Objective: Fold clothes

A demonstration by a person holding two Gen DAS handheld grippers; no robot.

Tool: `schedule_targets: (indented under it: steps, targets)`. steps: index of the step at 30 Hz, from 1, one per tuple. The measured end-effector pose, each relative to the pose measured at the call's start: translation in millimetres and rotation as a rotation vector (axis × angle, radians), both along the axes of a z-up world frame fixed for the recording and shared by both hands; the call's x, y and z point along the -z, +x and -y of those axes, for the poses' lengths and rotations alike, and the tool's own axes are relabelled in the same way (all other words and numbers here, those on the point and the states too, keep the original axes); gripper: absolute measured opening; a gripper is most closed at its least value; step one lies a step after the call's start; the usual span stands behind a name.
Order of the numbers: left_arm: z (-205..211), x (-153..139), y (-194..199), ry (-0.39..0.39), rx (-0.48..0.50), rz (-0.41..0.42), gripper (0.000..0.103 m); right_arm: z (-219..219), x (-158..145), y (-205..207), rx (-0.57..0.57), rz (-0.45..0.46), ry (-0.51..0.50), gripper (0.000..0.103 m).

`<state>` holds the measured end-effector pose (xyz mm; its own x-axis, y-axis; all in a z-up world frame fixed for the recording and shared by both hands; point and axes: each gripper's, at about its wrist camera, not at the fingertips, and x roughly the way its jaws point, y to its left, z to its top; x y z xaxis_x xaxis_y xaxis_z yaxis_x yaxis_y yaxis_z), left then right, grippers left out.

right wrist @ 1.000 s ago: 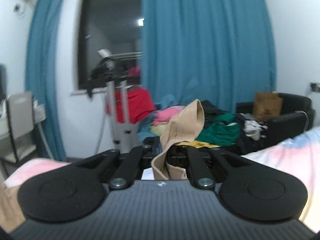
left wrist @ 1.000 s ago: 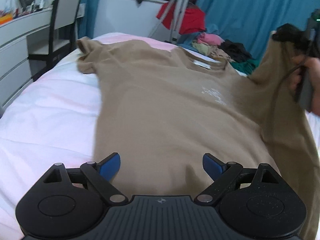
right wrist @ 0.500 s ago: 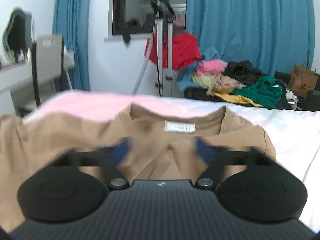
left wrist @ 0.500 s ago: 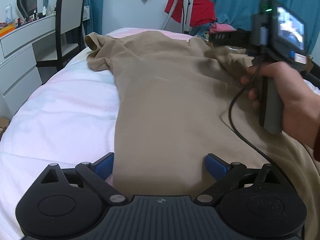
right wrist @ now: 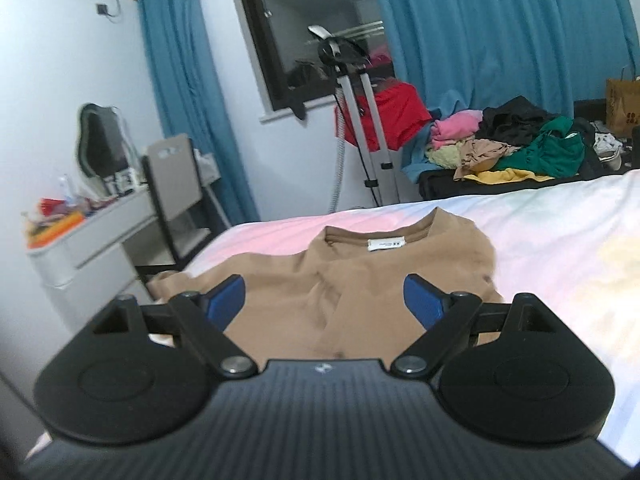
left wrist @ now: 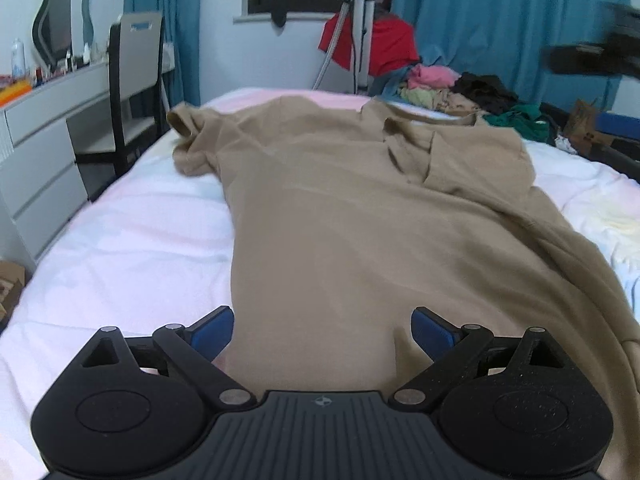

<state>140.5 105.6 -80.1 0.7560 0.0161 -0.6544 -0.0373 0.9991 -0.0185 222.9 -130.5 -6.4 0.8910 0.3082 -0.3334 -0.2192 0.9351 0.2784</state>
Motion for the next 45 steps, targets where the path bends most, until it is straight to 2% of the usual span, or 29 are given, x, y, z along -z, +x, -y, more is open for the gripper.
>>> schedule_targets:
  steps: [3, 6, 8, 11, 13, 16, 21, 27, 30, 33, 36, 38, 39, 40, 41, 42, 45]
  targets:
    - [3.7, -6.3, -13.4, -0.016, 0.014, 0.019, 0.096, 23.9, -15.2, -59.7, 0.003, 0.022, -0.013, 0.088]
    - [9.1, -11.7, -31.5, -0.079, 0.052, 0.028, 0.096, 54.0, -22.5, -114.0, 0.046, 0.044, -0.020, 0.088]
    - [16.3, -14.3, -43.7, -0.133, 0.089, 0.030, 0.096, 77.5, -19.7, -144.6, 0.079, 0.049, 0.005, 0.088]
    - [35.7, -17.3, -61.5, -0.167, 0.156, 0.032, 0.096, 115.7, -5.8, -176.6, 0.154, 0.007, 0.077, 0.088]
    - [54.5, -19.5, -73.4, -0.174, 0.222, 0.036, 0.096, 138.9, 0.5, -188.7, 0.201, -0.020, 0.123, 0.088]
    - [82.5, -21.3, -87.5, -0.210, 0.315, 0.018, 0.096, 166.1, 3.4, -199.6, 0.253, -0.006, 0.161, 0.088]
    - [127.3, -26.6, -101.0, -0.337, 0.386, -0.062, 0.091, 193.7, 4.9, -203.0, 0.304, 0.058, 0.185, 0.088]
    - [184.1, -23.5, -106.3, -0.455, 0.501, -0.168, 0.077, 223.6, 13.1, -205.7, 0.332, 0.080, 0.250, 0.088]
    - [215.4, -15.5, -103.4, -0.423, 0.508, -0.227, 0.074, 238.2, 18.4, -206.9, 0.355, 0.083, 0.305, 0.088]
    - [241.1, -2.3, -100.9, -0.301, 0.510, -0.282, 0.070, 249.8, 24.4, -206.7, 0.374, 0.077, 0.357, 0.088]
    - [263.6, 12.5, -99.6, -0.173, 0.524, -0.324, 0.057, 251.5, 28.1, -203.8, 0.386, 0.067, 0.355, 0.089]
    - [268.9, 23.4, -101.4, -0.100, 0.523, -0.320, 0.033, 252.1, 30.6, -203.4, 0.378, 0.062, 0.356, 0.089]
    - [269.6, 26.4, -102.5, -0.078, 0.525, -0.311, 0.026, 252.5, 31.7, -203.3, 0.374, 0.058, 0.357, 0.089]
    - [270.4, 29.5, -103.5, -0.057, 0.527, -0.302, 0.011, 253.2, 32.6, -203.2, 0.373, 0.055, 0.359, 0.089]
    - [269.1, 29.9, -103.3, -0.059, 0.530, -0.295, 0.006, 253.9, 33.3, -203.2, 0.374, 0.052, 0.363, 0.089]
    - [263.8, 26.6, -103.0, -0.094, 0.528, -0.290, 0.004, 254.6, 34.0, -203.1, 0.375, 0.049, 0.366, 0.089]
    - [240.8, 11.9, -103.2, -0.241, 0.516, -0.275, 0.002, 256.9, 36.0, -204.3, 0.377, 0.041, 0.380, 0.089]
